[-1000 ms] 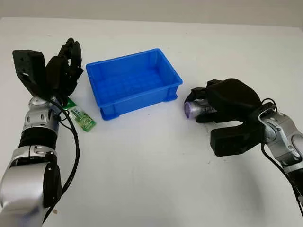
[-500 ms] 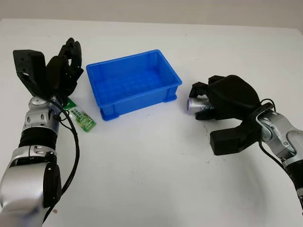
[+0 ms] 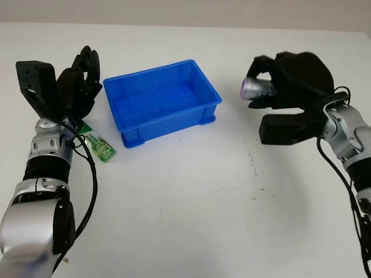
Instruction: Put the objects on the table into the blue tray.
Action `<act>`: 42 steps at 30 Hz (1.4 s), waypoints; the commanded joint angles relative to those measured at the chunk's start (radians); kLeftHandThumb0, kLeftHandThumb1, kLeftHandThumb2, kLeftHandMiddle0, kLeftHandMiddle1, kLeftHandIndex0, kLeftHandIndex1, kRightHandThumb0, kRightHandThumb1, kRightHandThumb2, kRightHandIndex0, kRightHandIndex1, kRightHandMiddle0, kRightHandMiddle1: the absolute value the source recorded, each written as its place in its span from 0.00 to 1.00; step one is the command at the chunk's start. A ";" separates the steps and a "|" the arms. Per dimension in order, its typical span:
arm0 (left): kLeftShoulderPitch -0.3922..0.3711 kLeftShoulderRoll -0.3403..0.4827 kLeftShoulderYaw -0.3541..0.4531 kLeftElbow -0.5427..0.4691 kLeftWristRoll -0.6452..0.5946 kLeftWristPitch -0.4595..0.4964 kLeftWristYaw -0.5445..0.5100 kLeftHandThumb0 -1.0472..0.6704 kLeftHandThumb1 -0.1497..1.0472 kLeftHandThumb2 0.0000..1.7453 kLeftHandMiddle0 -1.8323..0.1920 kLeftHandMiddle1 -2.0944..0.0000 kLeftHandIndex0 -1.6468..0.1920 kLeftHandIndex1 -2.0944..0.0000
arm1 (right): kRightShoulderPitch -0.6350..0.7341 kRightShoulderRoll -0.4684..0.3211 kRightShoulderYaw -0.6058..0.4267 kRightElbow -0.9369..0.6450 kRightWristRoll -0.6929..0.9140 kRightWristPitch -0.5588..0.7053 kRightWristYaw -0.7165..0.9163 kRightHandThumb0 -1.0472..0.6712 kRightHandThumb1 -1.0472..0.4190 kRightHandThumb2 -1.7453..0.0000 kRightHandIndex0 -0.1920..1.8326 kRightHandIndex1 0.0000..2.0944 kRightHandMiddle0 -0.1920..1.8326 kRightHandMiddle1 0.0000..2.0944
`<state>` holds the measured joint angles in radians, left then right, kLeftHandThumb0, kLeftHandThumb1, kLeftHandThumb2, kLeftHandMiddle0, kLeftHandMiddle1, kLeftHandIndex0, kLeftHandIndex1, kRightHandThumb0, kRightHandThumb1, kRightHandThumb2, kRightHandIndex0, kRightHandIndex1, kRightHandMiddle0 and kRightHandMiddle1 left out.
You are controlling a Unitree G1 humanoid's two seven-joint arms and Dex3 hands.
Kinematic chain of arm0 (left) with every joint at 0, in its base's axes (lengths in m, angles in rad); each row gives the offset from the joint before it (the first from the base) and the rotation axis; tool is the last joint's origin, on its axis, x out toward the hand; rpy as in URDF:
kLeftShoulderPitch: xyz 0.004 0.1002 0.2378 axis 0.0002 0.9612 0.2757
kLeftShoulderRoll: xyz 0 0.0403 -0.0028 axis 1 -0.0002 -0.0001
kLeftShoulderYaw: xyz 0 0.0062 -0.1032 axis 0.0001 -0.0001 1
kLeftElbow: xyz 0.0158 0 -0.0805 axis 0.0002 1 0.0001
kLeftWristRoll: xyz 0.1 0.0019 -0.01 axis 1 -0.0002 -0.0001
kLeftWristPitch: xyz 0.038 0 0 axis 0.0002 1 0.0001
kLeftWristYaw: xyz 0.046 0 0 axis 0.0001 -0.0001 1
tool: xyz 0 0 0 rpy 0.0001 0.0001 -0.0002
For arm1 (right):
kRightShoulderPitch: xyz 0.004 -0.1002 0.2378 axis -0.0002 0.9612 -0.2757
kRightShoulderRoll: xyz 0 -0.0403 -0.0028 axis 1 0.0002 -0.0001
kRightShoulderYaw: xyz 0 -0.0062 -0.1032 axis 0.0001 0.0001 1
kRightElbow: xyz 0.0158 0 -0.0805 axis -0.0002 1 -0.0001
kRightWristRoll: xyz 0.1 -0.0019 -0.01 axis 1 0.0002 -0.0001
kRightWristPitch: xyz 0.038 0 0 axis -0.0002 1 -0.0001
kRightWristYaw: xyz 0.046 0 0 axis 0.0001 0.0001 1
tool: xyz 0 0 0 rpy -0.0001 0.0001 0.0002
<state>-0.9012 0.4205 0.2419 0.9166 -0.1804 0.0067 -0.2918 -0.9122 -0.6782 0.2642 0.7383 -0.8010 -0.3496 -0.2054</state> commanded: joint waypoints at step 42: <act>0.007 -0.010 0.012 -0.009 -0.001 -0.022 0.007 0.18 1.00 0.36 0.98 0.97 0.98 0.97 | -0.353 0.205 0.157 0.295 0.167 -0.233 0.380 0.07 0.00 0.73 0.00 0.00 0.00 0.00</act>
<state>-0.8941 0.4049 0.2509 0.9023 -0.1832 -0.0050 -0.2848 -1.2879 -0.4529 0.4590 1.0584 -0.6699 -0.5662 0.1914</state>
